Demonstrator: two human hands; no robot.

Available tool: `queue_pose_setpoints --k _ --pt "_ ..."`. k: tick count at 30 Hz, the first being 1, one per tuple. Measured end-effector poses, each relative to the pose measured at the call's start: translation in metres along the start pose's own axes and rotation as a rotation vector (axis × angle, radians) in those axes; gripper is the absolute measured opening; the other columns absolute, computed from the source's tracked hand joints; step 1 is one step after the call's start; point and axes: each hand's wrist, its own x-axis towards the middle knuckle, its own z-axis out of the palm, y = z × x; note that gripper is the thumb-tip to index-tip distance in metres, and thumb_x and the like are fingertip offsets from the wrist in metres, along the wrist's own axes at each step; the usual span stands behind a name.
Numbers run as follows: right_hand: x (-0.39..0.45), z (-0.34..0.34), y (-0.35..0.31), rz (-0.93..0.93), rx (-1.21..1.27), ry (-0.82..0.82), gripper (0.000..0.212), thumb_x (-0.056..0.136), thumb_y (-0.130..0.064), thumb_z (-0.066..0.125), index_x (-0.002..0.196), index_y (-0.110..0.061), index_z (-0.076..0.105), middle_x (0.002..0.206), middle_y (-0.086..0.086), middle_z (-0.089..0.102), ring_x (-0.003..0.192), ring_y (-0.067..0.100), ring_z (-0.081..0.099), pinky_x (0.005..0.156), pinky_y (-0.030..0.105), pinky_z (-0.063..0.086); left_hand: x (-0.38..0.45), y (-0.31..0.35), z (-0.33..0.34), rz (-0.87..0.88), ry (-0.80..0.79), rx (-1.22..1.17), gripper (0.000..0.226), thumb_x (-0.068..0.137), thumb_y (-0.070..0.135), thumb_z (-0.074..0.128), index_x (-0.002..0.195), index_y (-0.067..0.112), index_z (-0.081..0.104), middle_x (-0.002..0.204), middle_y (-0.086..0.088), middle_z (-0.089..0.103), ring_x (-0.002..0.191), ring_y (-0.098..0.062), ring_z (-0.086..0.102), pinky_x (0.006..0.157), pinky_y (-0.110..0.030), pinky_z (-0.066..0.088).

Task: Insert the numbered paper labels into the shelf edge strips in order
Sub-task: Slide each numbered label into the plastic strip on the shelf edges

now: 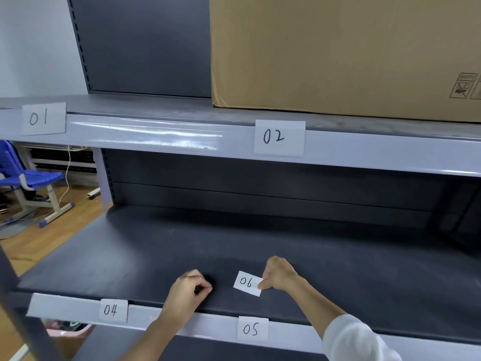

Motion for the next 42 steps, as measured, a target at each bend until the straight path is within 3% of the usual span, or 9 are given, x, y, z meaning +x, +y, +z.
queue_pose_setpoints --k 6,11,21,26,29,33,36,38,42 --pt "-0.001 -0.009 -0.001 -0.007 0.11 -0.001 0.023 0.083 -0.008 0.063 0.1 0.006 0.07 0.107 0.017 0.071 0.098 0.025 0.067 0.084 0.032 0.053 -0.002 0.0 -0.002 -0.008 -0.006 -0.002 0.009 0.076 0.007 0.069 0.07 0.014 0.072 0.087 0.044 0.05 0.077 0.006 0.052 0.061 -0.008 0.037" --pt "-0.006 -0.028 0.004 0.031 0.224 -0.005 0.025 0.086 -0.01 0.059 0.104 0.006 0.068 0.069 0.0 0.059 0.059 0.008 0.05 0.052 0.016 0.037 -0.001 0.005 0.0 -0.013 -0.009 -0.032 0.012 0.076 0.006 0.068 0.068 0.013 0.072 0.085 0.042 0.051 0.076 0.005 0.053 0.06 -0.007 0.038" --pt "-0.072 -0.085 0.091 0.218 0.199 0.134 0.024 0.085 -0.011 0.063 0.104 0.002 0.07 0.111 0.017 0.07 0.087 0.017 0.058 0.081 0.027 0.046 0.024 0.073 0.05 0.196 -0.028 -0.159 0.009 0.074 0.003 0.071 0.069 0.011 0.072 0.099 0.03 0.053 0.087 -0.006 0.054 0.066 -0.009 0.044" --pt "-0.119 -0.105 0.143 0.272 0.225 0.176 0.025 0.085 -0.011 0.062 0.105 0.002 0.069 0.114 0.016 0.068 0.095 0.021 0.062 0.08 0.026 0.046 0.002 0.125 0.092 0.225 -0.105 -0.176 0.011 0.073 0.003 0.071 0.067 0.012 0.072 0.071 0.016 0.061 0.08 -0.009 0.057 0.067 -0.03 0.052" --pt "-0.146 -0.117 0.177 0.264 0.221 0.191 0.024 0.085 -0.01 0.063 0.103 0.003 0.069 0.107 0.016 0.07 0.095 0.024 0.063 0.076 0.023 0.044 -0.012 0.158 0.11 0.233 -0.103 -0.148 0.01 0.075 0.003 0.07 0.068 0.011 0.072 0.067 0.019 0.056 0.084 -0.006 0.054 0.064 -0.024 0.049" --pt "-0.187 -0.133 0.242 0.253 0.197 0.2 0.023 0.085 -0.011 0.062 0.101 0.002 0.07 0.068 -0.003 0.06 0.063 0.006 0.051 0.049 0.008 0.038 -0.041 0.211 0.147 0.207 -0.085 -0.112 0.008 0.075 0.003 0.069 0.069 0.007 0.072 0.067 0.017 0.053 0.062 -0.002 0.056 0.06 -0.013 0.04" --pt "-0.208 -0.143 0.284 0.219 0.193 0.198 0.023 0.084 -0.008 0.063 0.102 0.005 0.07 0.094 0.015 0.071 0.086 0.019 0.063 0.069 0.021 0.048 -0.065 0.247 0.175 0.216 -0.158 -0.052 0.008 0.078 0.003 0.065 0.072 0.004 0.07 0.066 0.019 0.046 0.057 0.006 0.048 0.056 -0.008 0.034" --pt "-0.213 -0.15 0.301 0.2 0.193 0.204 0.022 0.084 -0.008 0.063 0.1 0.006 0.07 0.103 0.02 0.07 0.099 0.029 0.065 0.081 0.033 0.05 -0.074 0.266 0.188 0.237 -0.171 -0.028 0.007 0.079 0.004 0.065 0.073 0.002 0.069 0.065 0.02 0.043 0.061 -0.008 0.052 0.061 -0.017 0.039" --pt "-0.203 -0.161 0.321 0.167 0.195 0.173 0.02 0.082 -0.006 0.063 0.096 0.006 0.071 0.089 0.012 0.066 0.085 0.019 0.058 0.068 0.023 0.043 -0.072 0.287 0.203 0.208 -0.199 -0.03 0.007 0.079 0.003 0.064 0.077 0.004 0.07 0.068 0.022 0.044 0.07 -0.013 0.056 0.069 -0.027 0.047"
